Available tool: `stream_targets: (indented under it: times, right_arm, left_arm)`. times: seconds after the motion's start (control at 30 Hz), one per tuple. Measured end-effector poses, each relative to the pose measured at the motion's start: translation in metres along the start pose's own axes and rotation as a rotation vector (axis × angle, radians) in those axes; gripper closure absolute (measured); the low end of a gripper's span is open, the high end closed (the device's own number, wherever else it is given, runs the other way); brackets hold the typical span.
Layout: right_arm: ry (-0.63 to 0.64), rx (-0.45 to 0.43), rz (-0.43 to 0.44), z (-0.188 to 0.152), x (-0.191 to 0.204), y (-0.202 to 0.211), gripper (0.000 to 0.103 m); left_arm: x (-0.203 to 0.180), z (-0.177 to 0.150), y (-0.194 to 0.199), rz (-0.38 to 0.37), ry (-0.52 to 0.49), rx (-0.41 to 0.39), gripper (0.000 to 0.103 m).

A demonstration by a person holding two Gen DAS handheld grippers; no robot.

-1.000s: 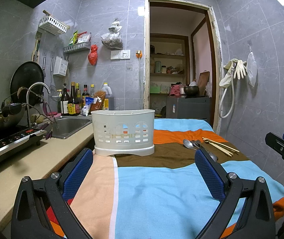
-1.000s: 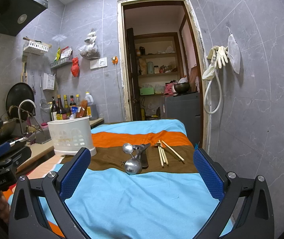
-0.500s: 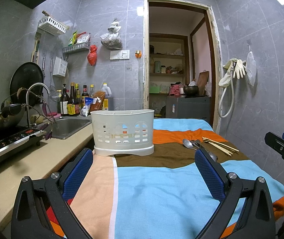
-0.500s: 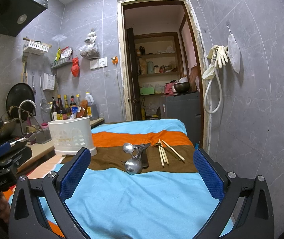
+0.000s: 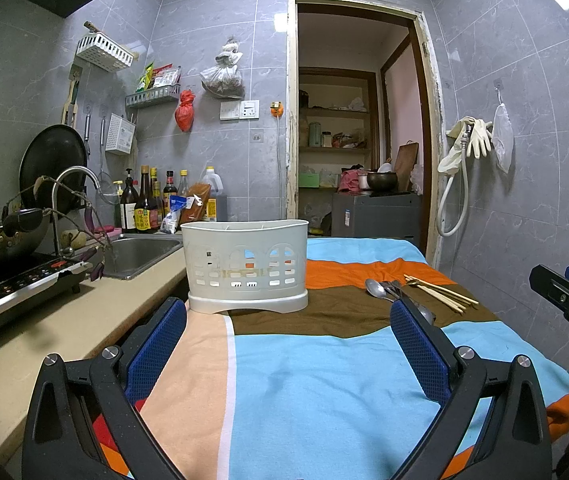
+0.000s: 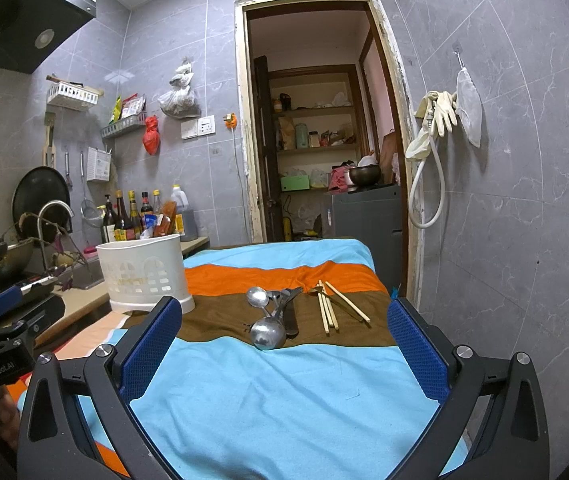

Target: Organize utensils

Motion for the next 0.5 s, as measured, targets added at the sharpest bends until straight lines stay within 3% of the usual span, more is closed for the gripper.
stream_targets:
  times: [0.5]
  right_arm:
    - [0.0, 0.001, 0.0, -0.0008, 0.0002, 0.0001, 0.0]
  left_arm:
    - [-0.0002, -0.0001, 0.0, 0.001, -0.001, 0.0, 0.003]
Point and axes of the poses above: each gripper's, at about its wrist camera, not at the fingertips, and y roughly against the way its jaws point, x to its left, z to its top, the point moved 5 cm from there along -y, roughly the way its jaws point, and after that the axes turned 13 degrees about -z, right-handed, at the moved point
